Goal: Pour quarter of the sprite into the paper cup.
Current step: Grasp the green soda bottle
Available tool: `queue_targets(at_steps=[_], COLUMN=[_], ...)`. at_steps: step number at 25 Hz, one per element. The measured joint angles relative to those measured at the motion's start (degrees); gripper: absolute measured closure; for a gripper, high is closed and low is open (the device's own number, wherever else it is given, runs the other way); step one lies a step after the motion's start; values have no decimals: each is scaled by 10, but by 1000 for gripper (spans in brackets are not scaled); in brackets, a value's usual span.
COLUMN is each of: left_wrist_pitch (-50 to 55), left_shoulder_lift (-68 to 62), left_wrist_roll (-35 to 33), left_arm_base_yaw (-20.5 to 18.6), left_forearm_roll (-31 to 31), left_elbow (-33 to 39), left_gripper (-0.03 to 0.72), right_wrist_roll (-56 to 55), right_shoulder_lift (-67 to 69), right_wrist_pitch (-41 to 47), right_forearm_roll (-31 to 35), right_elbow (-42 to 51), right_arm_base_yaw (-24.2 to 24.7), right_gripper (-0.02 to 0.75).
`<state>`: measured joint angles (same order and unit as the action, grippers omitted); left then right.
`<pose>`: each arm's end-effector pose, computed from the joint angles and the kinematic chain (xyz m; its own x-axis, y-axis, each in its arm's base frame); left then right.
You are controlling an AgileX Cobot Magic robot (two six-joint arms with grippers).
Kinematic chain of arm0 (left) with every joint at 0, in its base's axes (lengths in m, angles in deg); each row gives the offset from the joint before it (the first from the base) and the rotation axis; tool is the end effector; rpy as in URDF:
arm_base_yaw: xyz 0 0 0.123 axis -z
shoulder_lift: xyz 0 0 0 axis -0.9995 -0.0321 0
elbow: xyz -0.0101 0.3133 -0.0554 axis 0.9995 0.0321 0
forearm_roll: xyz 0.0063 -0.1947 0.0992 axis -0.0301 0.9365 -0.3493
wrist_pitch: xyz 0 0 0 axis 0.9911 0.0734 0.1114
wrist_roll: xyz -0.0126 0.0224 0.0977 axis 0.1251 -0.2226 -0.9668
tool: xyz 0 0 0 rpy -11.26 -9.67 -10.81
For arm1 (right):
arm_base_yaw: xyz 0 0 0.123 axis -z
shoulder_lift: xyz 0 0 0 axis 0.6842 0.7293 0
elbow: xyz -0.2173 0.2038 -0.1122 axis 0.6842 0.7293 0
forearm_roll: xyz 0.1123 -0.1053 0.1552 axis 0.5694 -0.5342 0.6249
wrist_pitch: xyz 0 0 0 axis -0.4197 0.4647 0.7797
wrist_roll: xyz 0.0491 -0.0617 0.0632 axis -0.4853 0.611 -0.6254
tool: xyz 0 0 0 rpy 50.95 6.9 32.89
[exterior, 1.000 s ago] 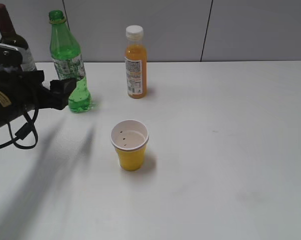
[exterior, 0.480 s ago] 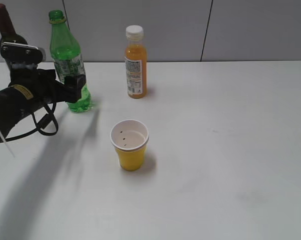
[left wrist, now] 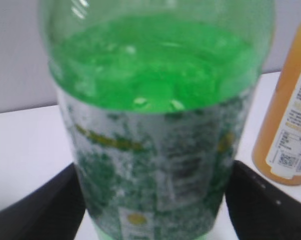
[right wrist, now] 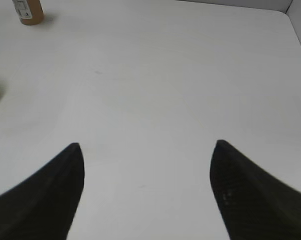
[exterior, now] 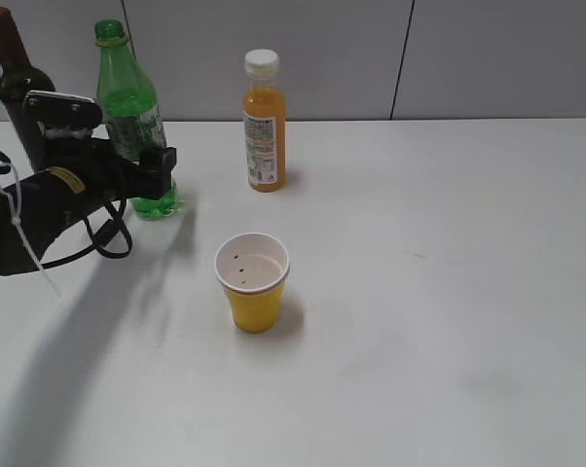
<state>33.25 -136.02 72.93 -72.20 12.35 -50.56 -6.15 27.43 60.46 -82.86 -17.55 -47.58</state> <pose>0.3851 -0.1024 0.1670 -0.2648 0.0437 -0.9633 0.1982 0.9801 -0.0100 -0.0468 0.0024 0.2443 -0.4163 -0.0761 -0.9061 -0.1483 0.9888 -0.0149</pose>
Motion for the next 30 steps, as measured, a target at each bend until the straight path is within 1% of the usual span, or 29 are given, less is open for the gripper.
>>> queue_targets(at_steps=[6, 13, 30], left_wrist_pitch=[-4, -9, -26], left_shoulder_lift=[-25, -33, -43], left_wrist_roll=[6, 28, 30], left_arm_base_yaw=[2, 3, 4], left_forearm_roll=[33, 34, 34], left_elbow=[-28, -53, -55], left_gripper=[43, 55, 85], right_wrist_roll=[0, 0, 0], right_shoulder_lift=[0, 0, 0], right_wrist_pitch=[0, 0, 0], right_forearm_roll=[0, 0, 0], right_elbow=[0, 0, 0], right_arm_base_yaw=[0, 0, 0], right_gripper=[146, 146, 146])
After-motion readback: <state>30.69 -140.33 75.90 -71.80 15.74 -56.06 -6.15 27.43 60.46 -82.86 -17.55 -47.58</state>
